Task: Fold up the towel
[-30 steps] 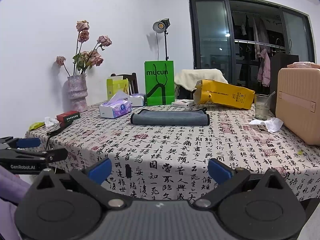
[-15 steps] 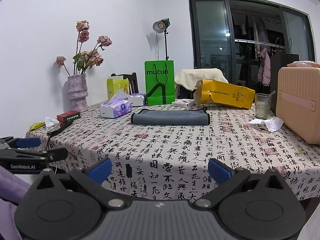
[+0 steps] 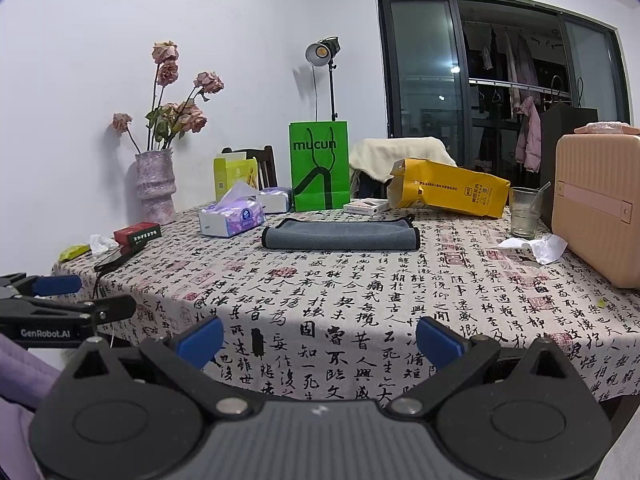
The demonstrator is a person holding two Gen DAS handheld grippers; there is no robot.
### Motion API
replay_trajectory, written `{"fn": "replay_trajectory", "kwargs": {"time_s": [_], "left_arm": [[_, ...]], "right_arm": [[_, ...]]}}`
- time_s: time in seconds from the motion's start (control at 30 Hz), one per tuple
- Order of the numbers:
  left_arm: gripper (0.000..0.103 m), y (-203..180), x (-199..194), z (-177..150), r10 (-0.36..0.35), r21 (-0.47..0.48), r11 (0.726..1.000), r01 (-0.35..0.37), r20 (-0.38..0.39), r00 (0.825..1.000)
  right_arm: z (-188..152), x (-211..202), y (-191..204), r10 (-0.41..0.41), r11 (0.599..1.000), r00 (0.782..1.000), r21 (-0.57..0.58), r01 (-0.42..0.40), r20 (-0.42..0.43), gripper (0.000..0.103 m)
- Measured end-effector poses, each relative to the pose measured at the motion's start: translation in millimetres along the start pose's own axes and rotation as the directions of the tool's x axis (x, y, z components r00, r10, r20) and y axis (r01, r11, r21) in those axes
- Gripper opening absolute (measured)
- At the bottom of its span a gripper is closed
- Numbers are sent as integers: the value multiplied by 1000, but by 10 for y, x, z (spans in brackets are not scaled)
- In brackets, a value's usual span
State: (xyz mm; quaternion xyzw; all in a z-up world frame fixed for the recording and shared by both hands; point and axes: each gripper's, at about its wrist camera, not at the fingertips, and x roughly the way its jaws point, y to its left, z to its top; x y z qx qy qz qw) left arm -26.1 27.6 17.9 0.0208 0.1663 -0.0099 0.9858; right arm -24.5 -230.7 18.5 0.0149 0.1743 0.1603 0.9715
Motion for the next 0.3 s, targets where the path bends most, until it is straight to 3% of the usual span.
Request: {"fn": "replay_trajectory", "kwargs": {"time_s": [0.3], "left_arm": [[103, -27, 9, 5, -5, 2, 1000, 5, -3, 1000]], "right_arm": [[-6, 4, 9, 2, 1000, 1000, 3, -2, -4, 103]]}}
